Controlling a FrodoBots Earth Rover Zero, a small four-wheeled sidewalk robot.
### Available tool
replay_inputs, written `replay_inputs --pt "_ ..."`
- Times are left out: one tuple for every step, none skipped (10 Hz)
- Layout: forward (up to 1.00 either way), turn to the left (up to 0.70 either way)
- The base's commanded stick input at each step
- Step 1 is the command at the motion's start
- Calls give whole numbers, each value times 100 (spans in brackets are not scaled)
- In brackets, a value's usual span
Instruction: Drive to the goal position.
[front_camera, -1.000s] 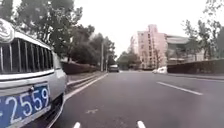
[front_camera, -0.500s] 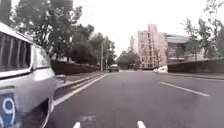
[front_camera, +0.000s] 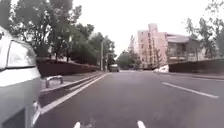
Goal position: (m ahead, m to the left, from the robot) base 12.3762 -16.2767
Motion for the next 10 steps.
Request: replay_inputs --pt "45 0" --pt "45 0" --pt "45 0" --pt "45 0" --pt "45 0" --pt "45 0" --pt "45 0" --pt "45 0" --pt "45 0" --pt "45 0"
